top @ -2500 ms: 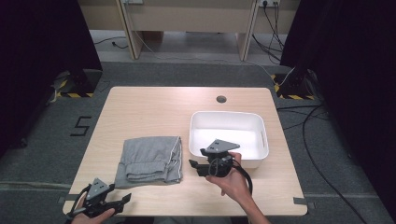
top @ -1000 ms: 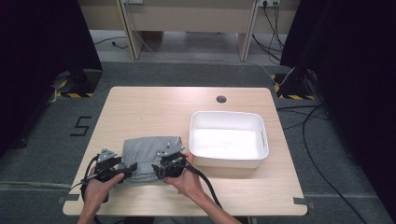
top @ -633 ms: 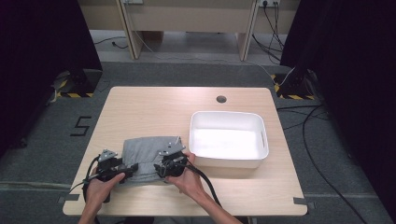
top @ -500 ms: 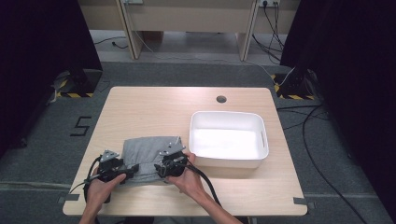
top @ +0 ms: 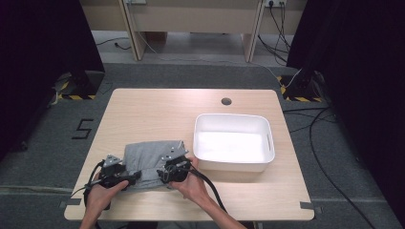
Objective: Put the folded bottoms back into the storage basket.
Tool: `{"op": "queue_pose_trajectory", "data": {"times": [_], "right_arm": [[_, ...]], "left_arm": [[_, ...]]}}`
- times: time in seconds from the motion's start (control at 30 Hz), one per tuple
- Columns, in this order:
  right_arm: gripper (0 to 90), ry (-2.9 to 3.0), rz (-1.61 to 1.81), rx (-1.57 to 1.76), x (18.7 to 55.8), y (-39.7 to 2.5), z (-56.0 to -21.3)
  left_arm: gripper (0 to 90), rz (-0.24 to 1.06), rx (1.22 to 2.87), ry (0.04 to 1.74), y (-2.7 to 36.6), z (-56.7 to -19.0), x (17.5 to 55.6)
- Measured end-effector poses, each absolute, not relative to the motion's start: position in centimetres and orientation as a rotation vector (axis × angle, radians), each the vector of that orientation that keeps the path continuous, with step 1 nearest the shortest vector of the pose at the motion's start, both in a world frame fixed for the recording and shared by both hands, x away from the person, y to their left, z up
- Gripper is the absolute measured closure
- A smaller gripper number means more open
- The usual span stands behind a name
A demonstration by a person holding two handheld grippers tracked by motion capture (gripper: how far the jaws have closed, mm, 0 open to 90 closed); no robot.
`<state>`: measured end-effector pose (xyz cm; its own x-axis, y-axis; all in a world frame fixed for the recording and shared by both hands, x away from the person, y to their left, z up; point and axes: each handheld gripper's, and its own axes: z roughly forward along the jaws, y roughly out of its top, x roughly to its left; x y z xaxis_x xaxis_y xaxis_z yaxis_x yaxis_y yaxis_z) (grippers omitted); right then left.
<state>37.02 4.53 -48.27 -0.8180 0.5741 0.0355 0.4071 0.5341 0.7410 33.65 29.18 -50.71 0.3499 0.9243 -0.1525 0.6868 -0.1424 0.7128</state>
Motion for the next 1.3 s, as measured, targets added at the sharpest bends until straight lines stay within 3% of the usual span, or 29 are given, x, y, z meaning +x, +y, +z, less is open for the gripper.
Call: {"op": "queue_pose_trajectory", "data": {"times": [0.43,0.6,0.83,1.07,1.3], "right_arm": [[42.2,2.665,1.194,0.827,34.7,5.2,-49.7],[39.2,2.695,1.23,0.815,33.2,4.8,-48.7],[37.8,2.571,1.269,0.862,34.0,2.9,-46.7],[37.7,2.565,1.159,0.834,35.1,5.3,-48.7],[37.3,2.595,1.114,0.815,33.9,5.4,-49.8]], "left_arm": [[24.5,0.435,1.925,1.392,30.1,-50.6,30.7],[24.3,0.435,1.926,1.392,30.6,-50.6,29.1],[24.3,0.438,1.924,1.391,30.9,-50.7,28.3],[24.9,0.443,1.918,1.395,30.8,-50.7,28.1],[24.9,0.413,1.922,1.386,30.9,-50.7,26.9]]}}
